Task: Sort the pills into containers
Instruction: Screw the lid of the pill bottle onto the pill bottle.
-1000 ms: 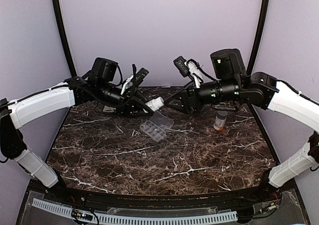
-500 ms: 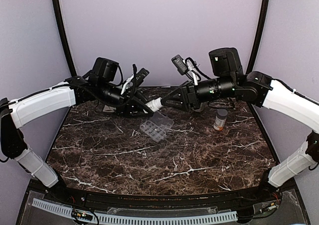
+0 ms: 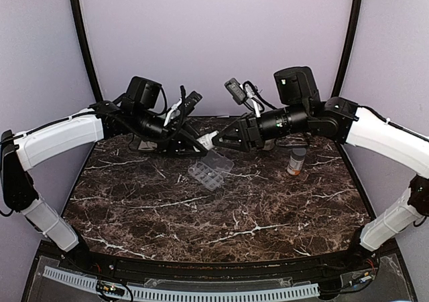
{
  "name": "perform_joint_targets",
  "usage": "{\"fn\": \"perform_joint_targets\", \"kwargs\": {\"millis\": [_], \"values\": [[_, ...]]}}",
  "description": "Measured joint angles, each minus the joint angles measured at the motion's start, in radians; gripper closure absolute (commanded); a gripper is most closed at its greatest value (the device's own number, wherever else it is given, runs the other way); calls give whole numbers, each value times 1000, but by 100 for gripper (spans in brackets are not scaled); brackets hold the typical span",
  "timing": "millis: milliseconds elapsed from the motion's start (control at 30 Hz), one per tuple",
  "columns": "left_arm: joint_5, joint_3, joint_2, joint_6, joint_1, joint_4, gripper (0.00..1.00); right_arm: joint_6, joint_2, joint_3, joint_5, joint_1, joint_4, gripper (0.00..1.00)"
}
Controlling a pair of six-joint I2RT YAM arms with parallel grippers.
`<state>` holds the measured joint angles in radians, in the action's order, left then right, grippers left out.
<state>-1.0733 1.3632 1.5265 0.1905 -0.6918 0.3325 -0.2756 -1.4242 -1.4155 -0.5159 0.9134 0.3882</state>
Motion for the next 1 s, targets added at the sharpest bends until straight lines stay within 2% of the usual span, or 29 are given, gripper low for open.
{"fn": "perform_joint_targets", "kwargs": {"millis": [200, 467, 767, 1000], "values": [[-7, 9, 11, 0, 0, 4, 100, -6, -11, -6, -11, 0, 0, 50], [-20, 11, 11, 5, 0, 8, 100, -15, -27, -26, -19, -4, -2, 69], [-23, 11, 11, 8, 0, 17, 100, -16, -40, -37, -29, -6, 1, 100], [14, 11, 8, 7, 1, -2, 100, -72, -47, -36, -25, -15, -17, 100]]}}
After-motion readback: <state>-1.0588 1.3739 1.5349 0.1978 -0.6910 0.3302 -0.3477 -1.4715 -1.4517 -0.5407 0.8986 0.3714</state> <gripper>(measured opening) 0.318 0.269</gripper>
